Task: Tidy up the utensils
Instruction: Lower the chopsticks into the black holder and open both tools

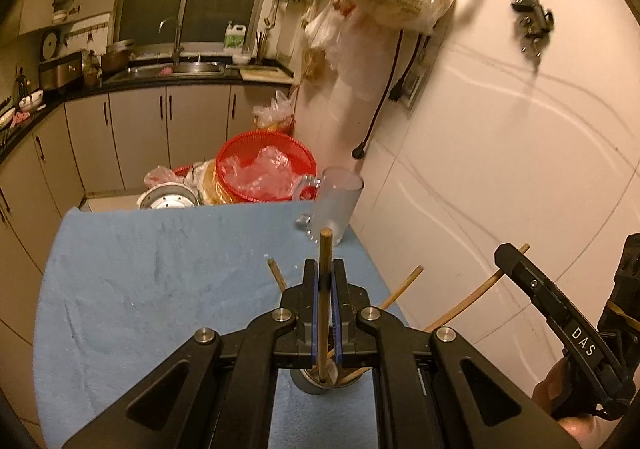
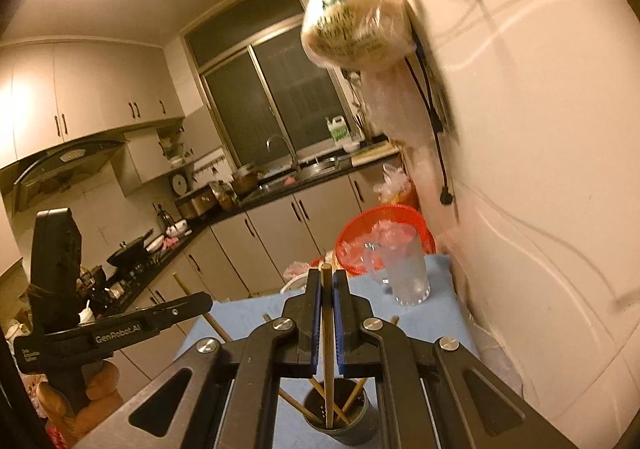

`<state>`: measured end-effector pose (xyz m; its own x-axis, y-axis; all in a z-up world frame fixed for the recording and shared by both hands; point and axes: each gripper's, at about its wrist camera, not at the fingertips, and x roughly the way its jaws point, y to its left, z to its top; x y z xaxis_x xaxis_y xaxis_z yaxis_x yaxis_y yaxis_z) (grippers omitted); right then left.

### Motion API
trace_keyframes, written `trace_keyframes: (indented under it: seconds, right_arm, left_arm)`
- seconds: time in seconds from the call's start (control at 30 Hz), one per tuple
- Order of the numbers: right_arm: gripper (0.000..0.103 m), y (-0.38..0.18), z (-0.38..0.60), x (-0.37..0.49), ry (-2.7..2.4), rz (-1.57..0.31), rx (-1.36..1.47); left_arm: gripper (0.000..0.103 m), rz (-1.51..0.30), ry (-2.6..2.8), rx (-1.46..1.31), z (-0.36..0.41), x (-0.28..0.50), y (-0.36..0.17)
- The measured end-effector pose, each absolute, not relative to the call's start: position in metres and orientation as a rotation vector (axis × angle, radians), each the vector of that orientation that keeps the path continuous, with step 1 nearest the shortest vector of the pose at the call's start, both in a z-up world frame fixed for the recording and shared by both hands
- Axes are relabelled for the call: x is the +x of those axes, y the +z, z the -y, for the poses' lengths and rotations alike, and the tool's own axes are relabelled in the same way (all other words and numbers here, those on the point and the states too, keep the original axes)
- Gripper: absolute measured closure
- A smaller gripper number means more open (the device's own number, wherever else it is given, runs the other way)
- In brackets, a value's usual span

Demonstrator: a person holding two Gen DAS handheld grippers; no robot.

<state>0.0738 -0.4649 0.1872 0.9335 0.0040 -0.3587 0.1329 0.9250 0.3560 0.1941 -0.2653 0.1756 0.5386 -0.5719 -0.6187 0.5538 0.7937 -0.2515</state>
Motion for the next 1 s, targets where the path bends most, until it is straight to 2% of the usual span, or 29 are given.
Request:
trace_keyframes:
  seconds: [0.53,1.0]
  right_arm:
    - [0.096,0.124,0.480,0.104,-0.101,-0.506,0.451]
    - [0.095,0.130,0.479,0.095,-0.113,-0.481,0.462]
  left_arm:
    - [0.097,-0.813,-0.645,-0.022,0.272,0.211,0.130]
    - [0.092,-0.819,-0.647,-0.023,0.267,0.210,0.131]
